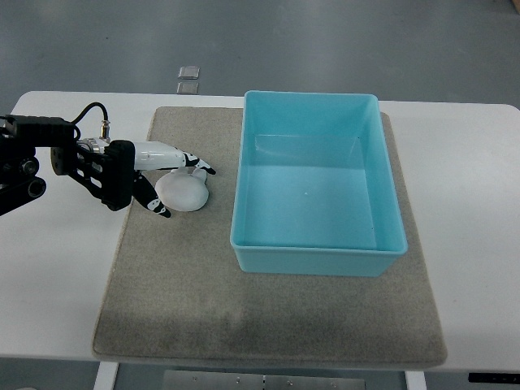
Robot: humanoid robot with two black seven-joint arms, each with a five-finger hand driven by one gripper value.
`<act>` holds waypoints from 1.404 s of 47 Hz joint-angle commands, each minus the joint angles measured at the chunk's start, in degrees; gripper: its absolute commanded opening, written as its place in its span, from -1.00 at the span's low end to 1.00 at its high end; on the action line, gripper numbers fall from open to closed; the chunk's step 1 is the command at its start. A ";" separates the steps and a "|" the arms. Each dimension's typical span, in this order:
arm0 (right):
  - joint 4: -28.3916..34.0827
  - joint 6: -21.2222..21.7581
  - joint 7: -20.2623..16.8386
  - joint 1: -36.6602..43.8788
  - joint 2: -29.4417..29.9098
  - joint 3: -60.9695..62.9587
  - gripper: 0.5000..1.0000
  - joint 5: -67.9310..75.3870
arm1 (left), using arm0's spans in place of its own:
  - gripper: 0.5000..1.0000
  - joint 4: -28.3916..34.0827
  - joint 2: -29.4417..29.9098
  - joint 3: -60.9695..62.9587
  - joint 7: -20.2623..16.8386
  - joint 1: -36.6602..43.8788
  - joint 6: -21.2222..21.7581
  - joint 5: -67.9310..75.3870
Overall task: Place white toy into blue box with left hand
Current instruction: 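Lower the left hand and close its fingers around the white rabbit toy, then lift the toy with the left hand and carry it over the blue box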
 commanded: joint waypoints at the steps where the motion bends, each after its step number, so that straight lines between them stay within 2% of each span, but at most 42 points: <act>1: 0.00 0.00 0.00 0.00 0.00 0.00 0.74 0.00 | 0.24 0.20 0.00 -0.01 0.08 -0.08 0.18 0.00; 7: 0.00 0.00 0.00 0.00 0.00 0.00 0.74 0.00 | -0.38 0.37 0.00 -0.01 0.26 -0.08 1.85 0.09; 10: 0.00 0.00 0.08 0.09 0.00 0.00 0.74 0.00 | -0.98 0.46 0.00 -0.01 0.35 -0.08 2.03 0.09; 29: 0.00 0.00 0.00 0.00 0.00 0.00 0.74 0.00 | -1.00 0.46 0.18 -0.45 0.26 -0.61 2.46 0.18; 41: 0.00 0.00 0.00 0.00 0.00 0.00 0.74 0.00 | -1.00 1.25 0.27 -1.41 0.35 -1.57 9.49 -0.70; 48: 0.00 0.00 0.00 0.00 0.00 0.00 0.74 0.00 | -1.00 1.25 0.00 -1.85 0.35 -1.66 16.43 -0.62; 52: 0.00 0.00 0.00 0.09 0.00 0.00 0.74 0.00 | -1.00 1.17 -0.35 -2.03 0.35 -2.10 18.98 -0.79; 66: 0.00 0.00 0.08 0.00 0.00 0.00 0.74 0.00 | -1.00 0.99 -4.21 -2.12 0.35 -4.65 19.69 -0.97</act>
